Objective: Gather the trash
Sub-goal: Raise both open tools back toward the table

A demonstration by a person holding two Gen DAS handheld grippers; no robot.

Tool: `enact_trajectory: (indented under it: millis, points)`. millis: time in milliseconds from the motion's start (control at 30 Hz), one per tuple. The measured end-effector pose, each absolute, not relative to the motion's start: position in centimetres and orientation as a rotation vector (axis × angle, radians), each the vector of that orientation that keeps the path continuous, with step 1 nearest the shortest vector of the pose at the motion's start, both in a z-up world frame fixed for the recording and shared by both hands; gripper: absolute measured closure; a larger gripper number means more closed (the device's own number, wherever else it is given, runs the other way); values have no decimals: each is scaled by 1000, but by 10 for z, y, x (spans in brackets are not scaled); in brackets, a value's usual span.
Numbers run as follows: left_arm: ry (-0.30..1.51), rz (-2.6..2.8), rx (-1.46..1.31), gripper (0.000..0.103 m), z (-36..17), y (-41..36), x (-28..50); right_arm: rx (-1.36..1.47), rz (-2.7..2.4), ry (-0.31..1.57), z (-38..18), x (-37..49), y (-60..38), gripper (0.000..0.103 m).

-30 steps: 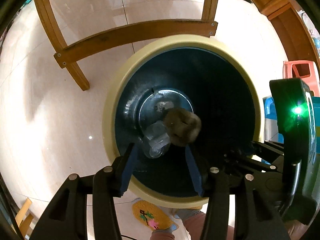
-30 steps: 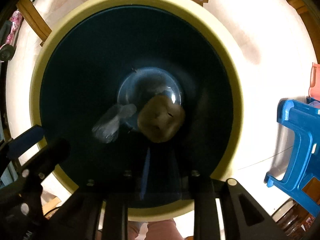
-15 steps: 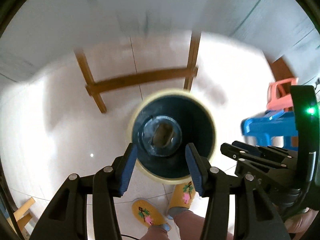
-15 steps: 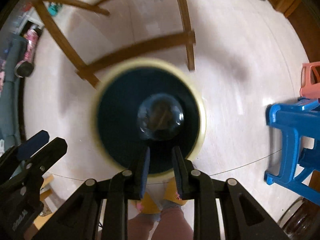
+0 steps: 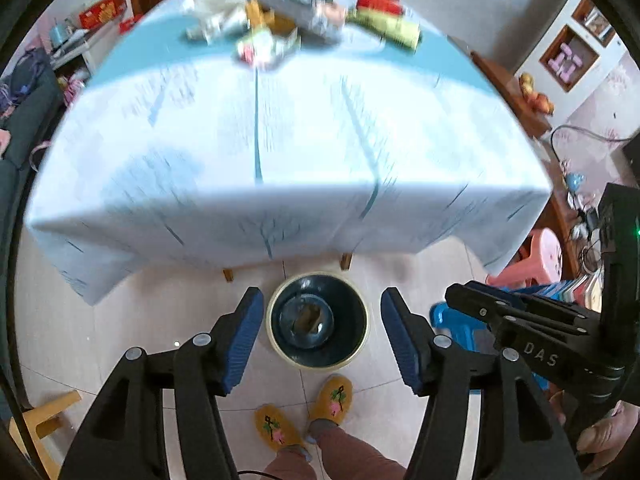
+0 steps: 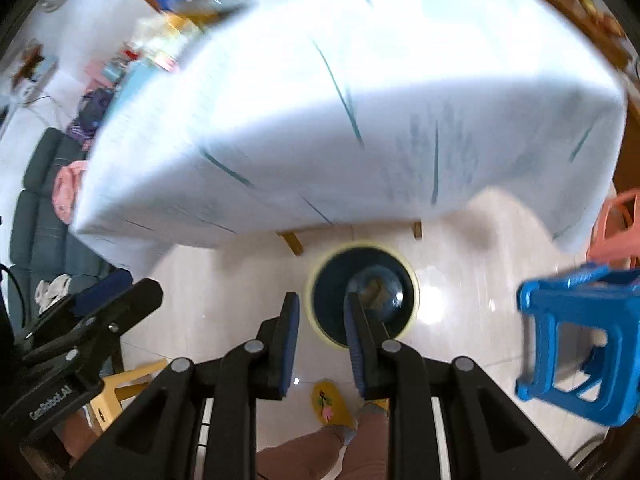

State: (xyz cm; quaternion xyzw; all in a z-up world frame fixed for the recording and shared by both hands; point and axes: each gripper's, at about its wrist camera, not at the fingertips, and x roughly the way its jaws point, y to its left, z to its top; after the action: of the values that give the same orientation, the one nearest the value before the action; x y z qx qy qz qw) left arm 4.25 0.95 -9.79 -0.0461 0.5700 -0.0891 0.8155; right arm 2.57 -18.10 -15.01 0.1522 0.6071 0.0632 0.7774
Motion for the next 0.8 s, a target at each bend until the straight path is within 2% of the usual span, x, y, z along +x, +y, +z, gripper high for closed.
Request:
enact_trajectory:
  millis: [200, 333, 467, 567, 633, 800]
  points:
    - [1131, -140, -103, 44, -33, 14, 51, 288, 228, 1214, -72, 46, -178, 80]
    - [1072, -92, -124, 43, -2, 22, 59, 282, 288, 1156, -42, 63, -175, 80]
    - [1040, -66, -146, 36, 14, 24, 73, 255, 341, 1109, -16, 81, -163, 80]
    - [1013, -52, -135, 35, 25, 27, 80, 246, 368, 1090, -8, 96, -151, 77]
    - [1002, -46, -132, 34, 27, 32, 84, 243, 383, 1077, -4, 106, -145, 72]
    - [1004, -41, -145, 30, 22, 52, 113, 238, 389, 1086, -10, 138, -129, 70]
